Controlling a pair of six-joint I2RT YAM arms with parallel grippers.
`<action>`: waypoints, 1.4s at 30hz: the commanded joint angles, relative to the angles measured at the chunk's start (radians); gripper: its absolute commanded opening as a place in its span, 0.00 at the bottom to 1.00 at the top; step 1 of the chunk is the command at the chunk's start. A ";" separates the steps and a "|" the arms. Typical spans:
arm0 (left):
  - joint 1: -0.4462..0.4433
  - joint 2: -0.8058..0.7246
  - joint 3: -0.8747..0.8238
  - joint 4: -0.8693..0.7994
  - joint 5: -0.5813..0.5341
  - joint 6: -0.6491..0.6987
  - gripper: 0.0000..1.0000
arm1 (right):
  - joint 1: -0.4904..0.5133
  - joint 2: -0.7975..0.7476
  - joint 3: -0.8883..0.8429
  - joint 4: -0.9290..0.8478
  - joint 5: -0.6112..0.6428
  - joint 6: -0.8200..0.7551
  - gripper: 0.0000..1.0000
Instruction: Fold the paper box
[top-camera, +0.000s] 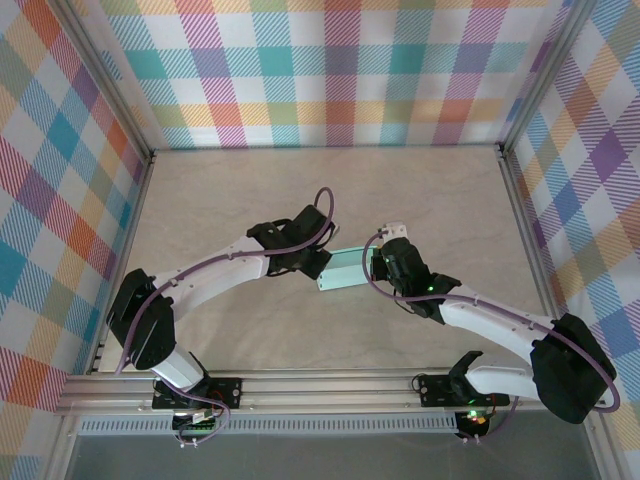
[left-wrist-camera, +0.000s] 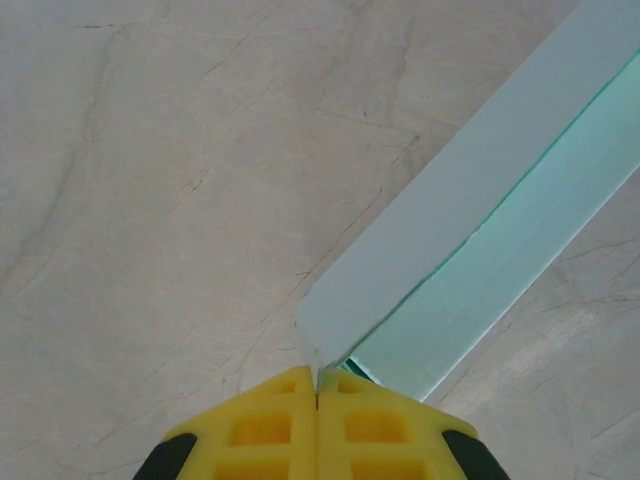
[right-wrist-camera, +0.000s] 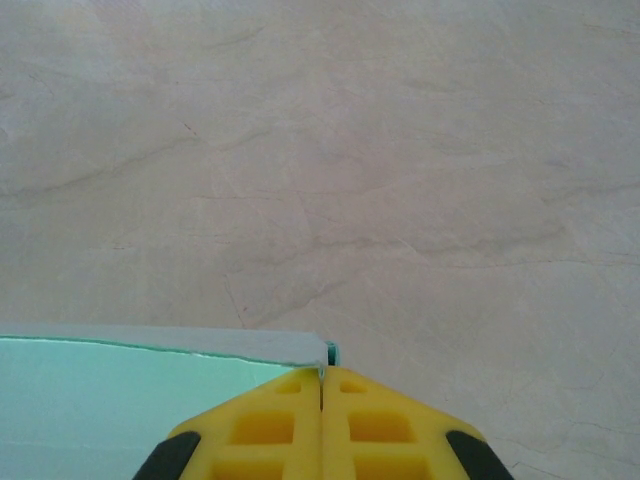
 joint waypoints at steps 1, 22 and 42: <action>0.006 -0.003 0.052 -0.005 0.032 -0.083 0.00 | 0.009 0.013 0.012 -0.047 -0.023 0.014 0.00; 0.012 0.118 0.181 -0.018 0.034 -0.334 0.00 | 0.079 0.030 0.045 -0.068 0.090 -0.039 0.00; 0.099 0.153 0.221 -0.043 0.247 -0.448 0.00 | 0.111 0.072 0.070 -0.074 0.156 -0.075 0.00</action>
